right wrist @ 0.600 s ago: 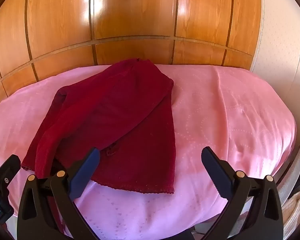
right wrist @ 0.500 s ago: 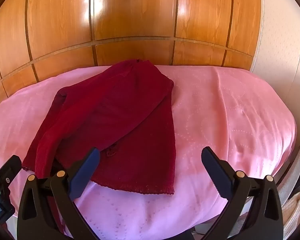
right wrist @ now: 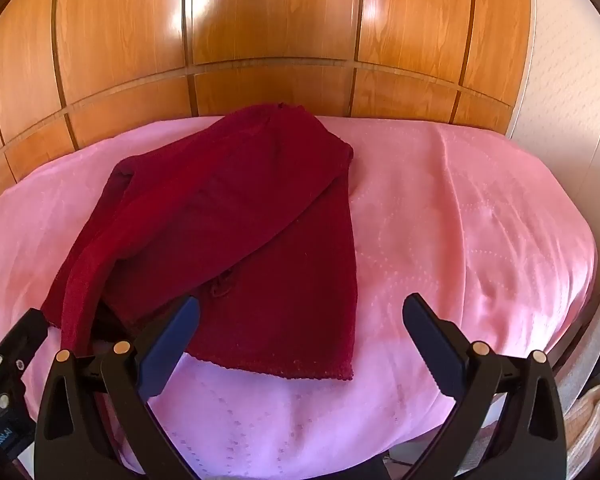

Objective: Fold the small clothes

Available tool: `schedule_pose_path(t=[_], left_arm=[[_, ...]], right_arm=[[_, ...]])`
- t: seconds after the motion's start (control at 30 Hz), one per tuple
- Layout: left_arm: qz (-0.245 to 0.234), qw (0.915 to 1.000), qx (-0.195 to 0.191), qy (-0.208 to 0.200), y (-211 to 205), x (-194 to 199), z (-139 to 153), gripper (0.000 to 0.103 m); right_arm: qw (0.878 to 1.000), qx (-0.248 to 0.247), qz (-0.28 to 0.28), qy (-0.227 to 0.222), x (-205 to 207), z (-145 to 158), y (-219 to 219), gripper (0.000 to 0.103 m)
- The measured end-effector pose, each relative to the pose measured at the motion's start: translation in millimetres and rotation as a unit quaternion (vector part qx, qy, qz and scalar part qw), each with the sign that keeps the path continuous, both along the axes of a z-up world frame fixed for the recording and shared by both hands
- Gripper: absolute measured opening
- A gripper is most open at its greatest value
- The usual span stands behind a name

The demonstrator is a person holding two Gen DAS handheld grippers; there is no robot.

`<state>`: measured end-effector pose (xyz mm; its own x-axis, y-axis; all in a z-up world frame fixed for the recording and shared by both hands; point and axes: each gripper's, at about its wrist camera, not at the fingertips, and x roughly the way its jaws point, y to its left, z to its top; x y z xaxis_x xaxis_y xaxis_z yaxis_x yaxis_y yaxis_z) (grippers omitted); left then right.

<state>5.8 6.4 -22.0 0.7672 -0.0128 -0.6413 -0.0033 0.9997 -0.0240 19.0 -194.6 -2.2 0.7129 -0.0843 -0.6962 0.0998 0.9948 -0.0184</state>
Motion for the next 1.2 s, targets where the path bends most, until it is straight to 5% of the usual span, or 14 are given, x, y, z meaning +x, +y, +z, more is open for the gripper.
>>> schedule_pose_path(t=[1.2], left_arm=[[-0.015, 0.9994, 0.025, 0.015, -27, 2, 3, 0.100]], right_arm=[[0.999, 0.033, -0.004, 0.004, 3, -5, -14, 0.101]])
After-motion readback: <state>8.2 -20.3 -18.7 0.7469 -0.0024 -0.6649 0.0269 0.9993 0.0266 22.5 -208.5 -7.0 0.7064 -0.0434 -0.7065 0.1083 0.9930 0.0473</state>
